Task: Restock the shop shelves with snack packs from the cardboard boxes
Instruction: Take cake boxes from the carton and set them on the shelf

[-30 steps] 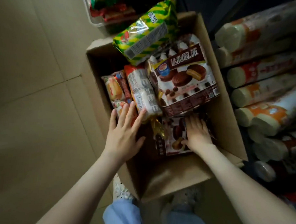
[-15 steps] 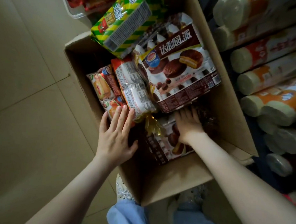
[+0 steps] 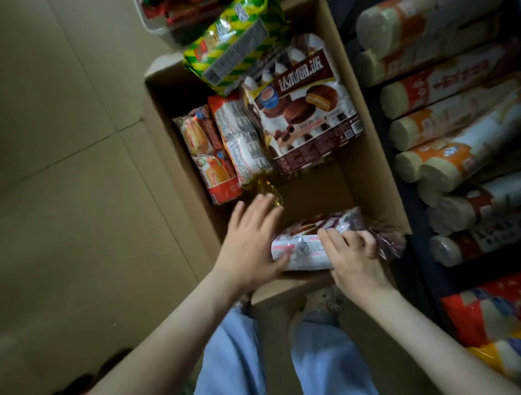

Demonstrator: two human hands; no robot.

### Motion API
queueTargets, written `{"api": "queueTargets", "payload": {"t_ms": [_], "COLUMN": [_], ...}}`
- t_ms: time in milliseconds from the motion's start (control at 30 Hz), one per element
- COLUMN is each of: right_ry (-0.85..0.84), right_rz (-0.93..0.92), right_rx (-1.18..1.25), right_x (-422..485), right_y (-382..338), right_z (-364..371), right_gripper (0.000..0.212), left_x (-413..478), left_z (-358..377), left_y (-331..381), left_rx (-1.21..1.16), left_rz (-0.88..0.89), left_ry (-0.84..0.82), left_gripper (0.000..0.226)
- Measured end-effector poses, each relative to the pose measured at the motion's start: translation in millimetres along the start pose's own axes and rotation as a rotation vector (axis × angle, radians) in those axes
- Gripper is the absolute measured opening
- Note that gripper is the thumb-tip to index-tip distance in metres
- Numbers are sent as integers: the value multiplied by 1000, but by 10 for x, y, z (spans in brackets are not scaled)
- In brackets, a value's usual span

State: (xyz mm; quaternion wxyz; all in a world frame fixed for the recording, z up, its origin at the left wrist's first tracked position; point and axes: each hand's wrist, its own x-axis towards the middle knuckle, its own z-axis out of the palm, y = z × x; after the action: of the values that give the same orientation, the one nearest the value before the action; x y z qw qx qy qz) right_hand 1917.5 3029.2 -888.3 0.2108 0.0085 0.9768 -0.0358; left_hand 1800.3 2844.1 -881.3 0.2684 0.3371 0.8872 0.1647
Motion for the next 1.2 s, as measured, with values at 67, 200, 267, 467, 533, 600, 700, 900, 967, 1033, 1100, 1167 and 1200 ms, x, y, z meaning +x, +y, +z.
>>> {"api": "queueTargets", "payload": {"t_ms": [67,200,267,467,533,600,700,900,967,1033,1100,1167,1200], "right_ry": [97,224,287,674,796,839,884,1041,1118,1183,1282,1433,1510], "right_rz": [32,119,92,171,279,349,377,293,234,203,232,252,239], "right_rx": [51,92,84,-21,22,222,631,934,863,744,610,367,212], "right_x": [-180,-454,-591,-1161,-1373,-1578,-1855,-2542,-2784,-2994,-3197,-3414,-3537], "right_y": [-50,17,-29,-338,-373,-382,-386,-453,-426,-361,-294,-205,-136], "right_z": [-562,-1856,-2479,-4112,-4614,-5048,-5584,-6681,-6949,-7114,-7219,-7294,-7311], "right_gripper": [97,84,85,67,69,85,111,124,123,123,118,107,98], "left_x": [-98,-257,-316,-789,-1015,-1227,-1488,-1800,-1855,-1874,-1923,-1941,-1930], "left_z": [-322,-1064,-1546,-3281,-3839,-4342,-5023,-6026,-6241,-6396,-6516,-6604,-6640], "left_y": [336,859,1025,1527,1707,1898,2222,2989,3228,3467,3757,4040,4177], "left_rx": [45,168,148,-188,-416,-566,-763,-974,-948,-914,-828,-732,-690], "left_rz": [114,197,231,160,73,81,175,469,533,578,641,696,712], "left_ry": [-111,-122,-24,208,246,286,285,214,221,196,174,188,219], "left_gripper": [93,103,95,77,65,59,55,68,71,67,62,55,47]}}
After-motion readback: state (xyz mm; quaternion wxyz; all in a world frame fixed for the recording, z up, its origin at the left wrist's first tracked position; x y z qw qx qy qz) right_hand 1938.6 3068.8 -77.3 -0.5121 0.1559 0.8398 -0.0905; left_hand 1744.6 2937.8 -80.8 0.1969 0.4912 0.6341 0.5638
